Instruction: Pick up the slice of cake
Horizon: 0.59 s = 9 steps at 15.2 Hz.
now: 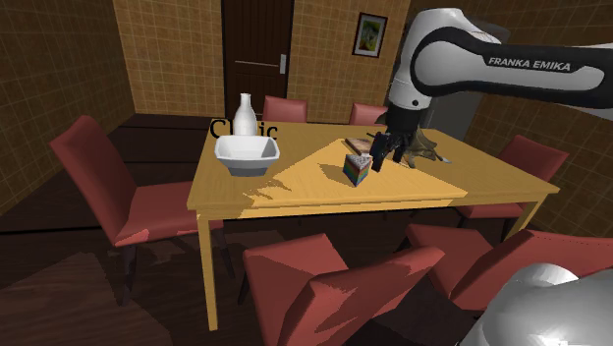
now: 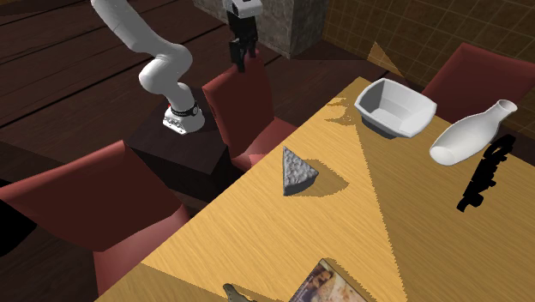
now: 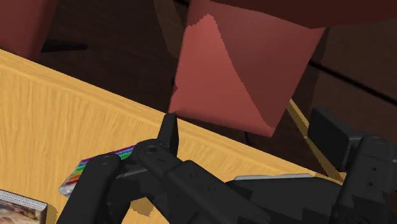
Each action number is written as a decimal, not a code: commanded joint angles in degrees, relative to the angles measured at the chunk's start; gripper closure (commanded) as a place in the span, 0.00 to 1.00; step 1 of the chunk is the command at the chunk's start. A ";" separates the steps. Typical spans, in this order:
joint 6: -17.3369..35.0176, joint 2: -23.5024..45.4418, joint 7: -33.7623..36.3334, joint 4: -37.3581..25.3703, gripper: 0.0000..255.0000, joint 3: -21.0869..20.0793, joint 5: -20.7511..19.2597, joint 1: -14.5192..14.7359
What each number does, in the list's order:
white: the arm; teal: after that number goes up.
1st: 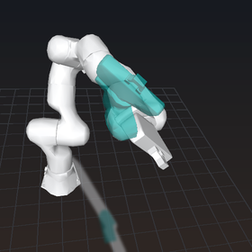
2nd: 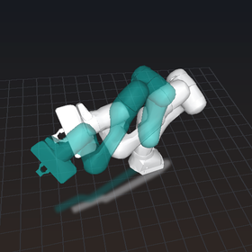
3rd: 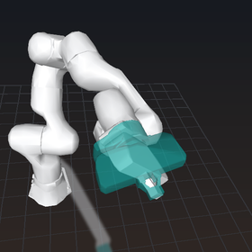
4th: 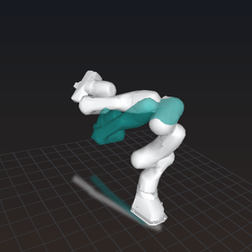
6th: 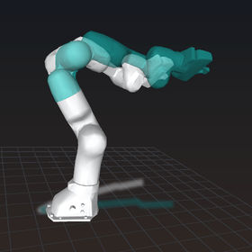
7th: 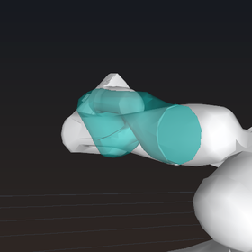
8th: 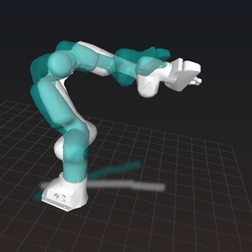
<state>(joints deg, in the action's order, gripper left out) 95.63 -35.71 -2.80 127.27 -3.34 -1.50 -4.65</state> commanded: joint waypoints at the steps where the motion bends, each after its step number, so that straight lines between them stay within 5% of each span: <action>1: 2.54 4.41 2.12 -1.65 0.00 0.11 -0.08 -1.18; 9: 8.55 20.14 9.19 -10.58 0.00 1.90 -0.57 -5.38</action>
<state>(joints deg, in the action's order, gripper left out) 103.41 -17.75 5.50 118.02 -1.74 -2.01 -9.51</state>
